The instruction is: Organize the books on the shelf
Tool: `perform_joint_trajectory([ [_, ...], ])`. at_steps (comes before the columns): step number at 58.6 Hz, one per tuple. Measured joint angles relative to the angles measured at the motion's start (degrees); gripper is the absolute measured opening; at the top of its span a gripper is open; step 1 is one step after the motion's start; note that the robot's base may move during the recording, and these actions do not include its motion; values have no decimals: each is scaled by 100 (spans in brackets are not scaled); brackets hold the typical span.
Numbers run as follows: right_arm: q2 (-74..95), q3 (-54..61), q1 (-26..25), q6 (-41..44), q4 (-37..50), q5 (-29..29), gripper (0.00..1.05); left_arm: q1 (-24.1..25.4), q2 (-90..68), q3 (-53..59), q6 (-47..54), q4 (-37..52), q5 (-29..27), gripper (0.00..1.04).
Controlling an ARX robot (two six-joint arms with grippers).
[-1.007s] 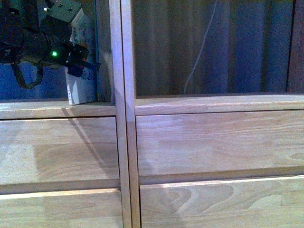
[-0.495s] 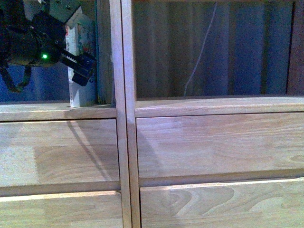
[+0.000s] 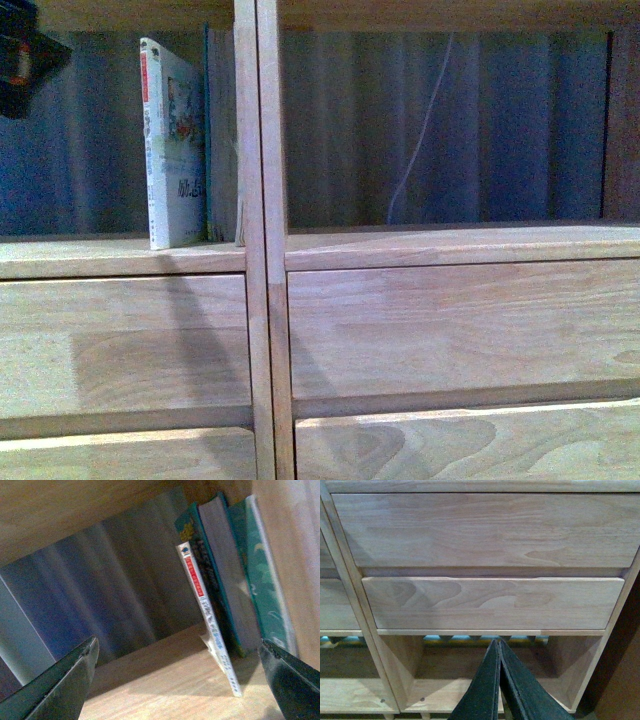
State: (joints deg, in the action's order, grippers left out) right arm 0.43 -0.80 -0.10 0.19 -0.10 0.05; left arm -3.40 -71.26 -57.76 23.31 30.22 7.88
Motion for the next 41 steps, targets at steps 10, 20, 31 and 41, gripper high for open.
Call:
perform_joint_trajectory([
  [10, -2, 0, 0, 0, 0, -2, 3, 920, 2321, 1679, -1213, -748, 1268, 97],
  [20, -2, 0, 0, 0, 0, 0, 3, 2693, 3799, 2457, -2590, -625, 3189, 97],
  [31, -4, 0, 0, 0, 0, 0, 3, 2874, 4970, 2677, -2452, -3709, 1633, 65],
  [41, -9, 0, 0, 0, 0, -2, 3, 2048, 5499, 3624, -2400, -3595, 826, 33],
])
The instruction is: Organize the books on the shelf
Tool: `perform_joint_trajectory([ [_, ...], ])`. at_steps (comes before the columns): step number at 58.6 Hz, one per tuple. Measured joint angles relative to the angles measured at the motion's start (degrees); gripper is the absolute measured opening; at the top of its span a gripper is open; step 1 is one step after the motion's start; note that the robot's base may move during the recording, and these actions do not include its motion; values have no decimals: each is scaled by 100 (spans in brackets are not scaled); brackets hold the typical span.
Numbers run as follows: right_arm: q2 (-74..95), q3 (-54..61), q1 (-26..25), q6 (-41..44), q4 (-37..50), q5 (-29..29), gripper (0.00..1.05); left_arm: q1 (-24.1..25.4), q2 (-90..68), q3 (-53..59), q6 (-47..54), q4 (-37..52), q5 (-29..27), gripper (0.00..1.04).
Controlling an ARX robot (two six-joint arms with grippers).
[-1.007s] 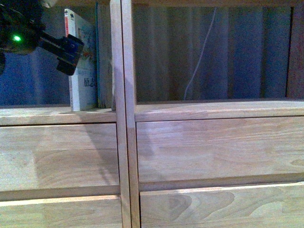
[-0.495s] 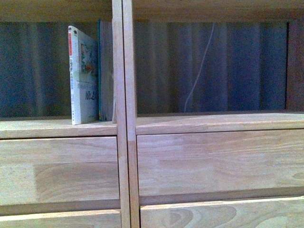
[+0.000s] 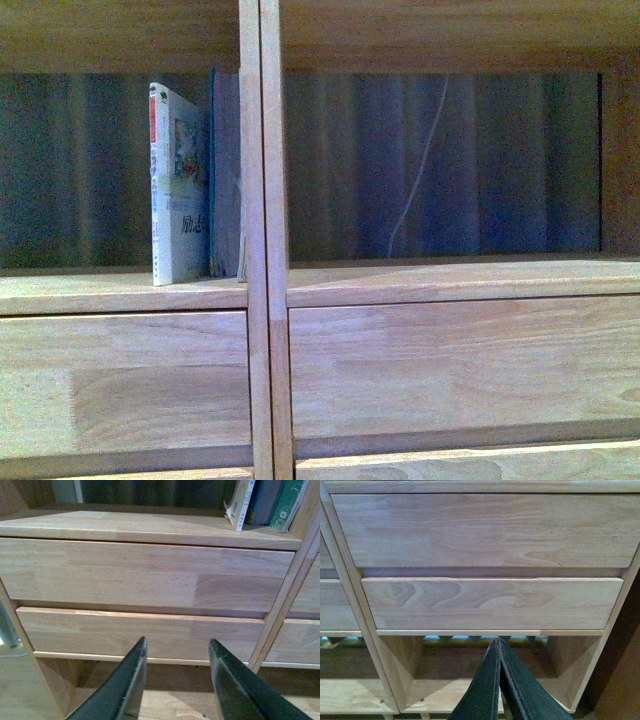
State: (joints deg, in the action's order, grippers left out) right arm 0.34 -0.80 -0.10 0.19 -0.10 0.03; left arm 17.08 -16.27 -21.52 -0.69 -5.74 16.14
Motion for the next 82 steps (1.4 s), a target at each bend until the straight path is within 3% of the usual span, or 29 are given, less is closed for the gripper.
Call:
perform_joint_trajectory([
  [10, 0, 0, 0, 0, 0, 0, 3, -542, 389, 540, 4, 184, -514, 3],
  [16, 0, 0, 0, 0, 0, 0, 3, -852, 581, 813, 17, 247, -863, 3],
  [19, 0, 0, 0, 0, 0, 0, 3, -1329, 682, 951, 20, 275, -1449, 3],
  [25, 0, 0, 0, 0, 0, 7, 3, -1659, 824, 1137, 26, 332, -1543, 3],
  [82, 0, 0, 0, 0, 0, 0, 3, -1690, 1593, 2085, 28, 546, -1613, 3],
])
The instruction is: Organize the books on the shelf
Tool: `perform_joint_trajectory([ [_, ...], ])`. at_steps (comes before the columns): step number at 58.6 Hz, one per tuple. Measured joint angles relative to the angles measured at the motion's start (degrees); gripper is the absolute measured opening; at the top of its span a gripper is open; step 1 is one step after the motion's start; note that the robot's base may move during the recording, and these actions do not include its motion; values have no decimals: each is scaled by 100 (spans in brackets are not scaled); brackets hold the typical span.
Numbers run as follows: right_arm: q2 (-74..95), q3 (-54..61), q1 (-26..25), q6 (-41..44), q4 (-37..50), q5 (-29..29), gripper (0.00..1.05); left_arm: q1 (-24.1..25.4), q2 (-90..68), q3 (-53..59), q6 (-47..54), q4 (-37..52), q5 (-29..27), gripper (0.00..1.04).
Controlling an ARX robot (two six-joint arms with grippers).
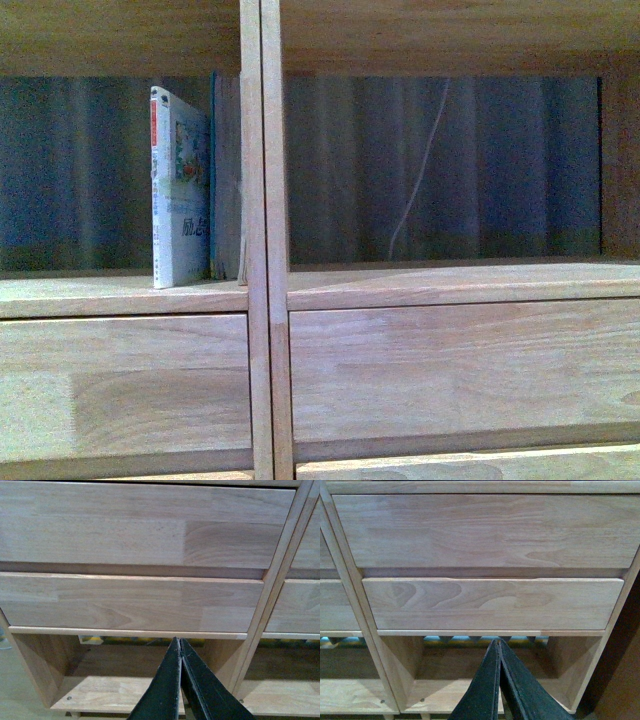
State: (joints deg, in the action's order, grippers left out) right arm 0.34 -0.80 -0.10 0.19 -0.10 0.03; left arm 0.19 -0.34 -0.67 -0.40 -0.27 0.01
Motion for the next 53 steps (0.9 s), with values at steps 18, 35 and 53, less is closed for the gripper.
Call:
perform_joint_trajectory([
  [18, 0, 0, 0, 0, 0, 2, 43, 0, 2, 0, -2, 0, 0, 24],
  [35, 0, 0, 0, 0, 0, 2, 95, 0, 0, 0, -2, 0, 0, 78],
  [53, 0, 0, 0, -11, 0, 2, 98, 0, 0, 0, 11, 0, 0, 97],
])
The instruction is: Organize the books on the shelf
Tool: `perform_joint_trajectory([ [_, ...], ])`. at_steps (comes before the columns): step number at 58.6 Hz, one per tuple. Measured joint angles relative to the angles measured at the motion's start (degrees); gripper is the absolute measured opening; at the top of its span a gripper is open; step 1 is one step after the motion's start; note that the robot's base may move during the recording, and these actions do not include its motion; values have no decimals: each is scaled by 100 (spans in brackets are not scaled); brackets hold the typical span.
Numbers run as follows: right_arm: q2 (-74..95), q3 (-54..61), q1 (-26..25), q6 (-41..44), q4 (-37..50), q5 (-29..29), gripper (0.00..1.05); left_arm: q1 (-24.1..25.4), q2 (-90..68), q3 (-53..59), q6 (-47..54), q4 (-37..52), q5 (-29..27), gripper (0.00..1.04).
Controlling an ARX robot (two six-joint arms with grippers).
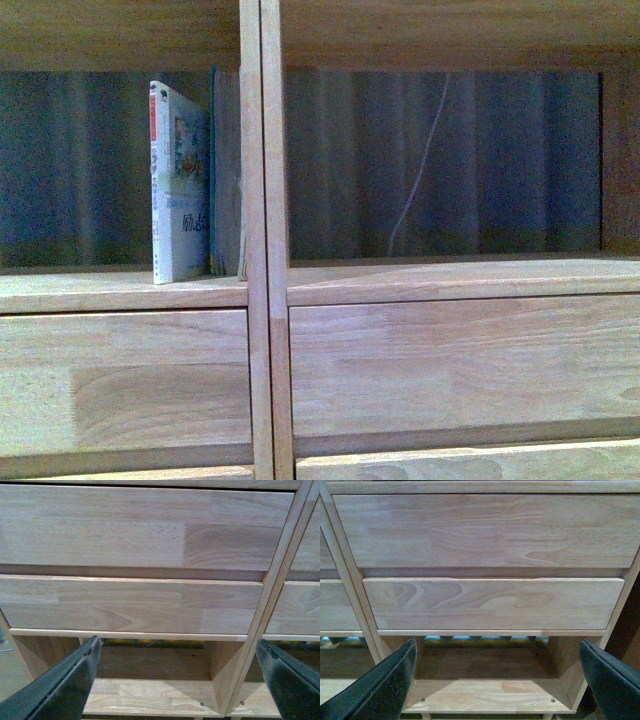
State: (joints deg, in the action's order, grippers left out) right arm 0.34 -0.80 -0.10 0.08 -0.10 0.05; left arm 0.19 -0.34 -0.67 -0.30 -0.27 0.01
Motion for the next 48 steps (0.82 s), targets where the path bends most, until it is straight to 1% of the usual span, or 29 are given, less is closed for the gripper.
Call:
perform_joint_trajectory([
  [48, 0, 0, 0, -2, 0, 0, 98, 0, 0, 0, 0, 0, 0, 97],
])
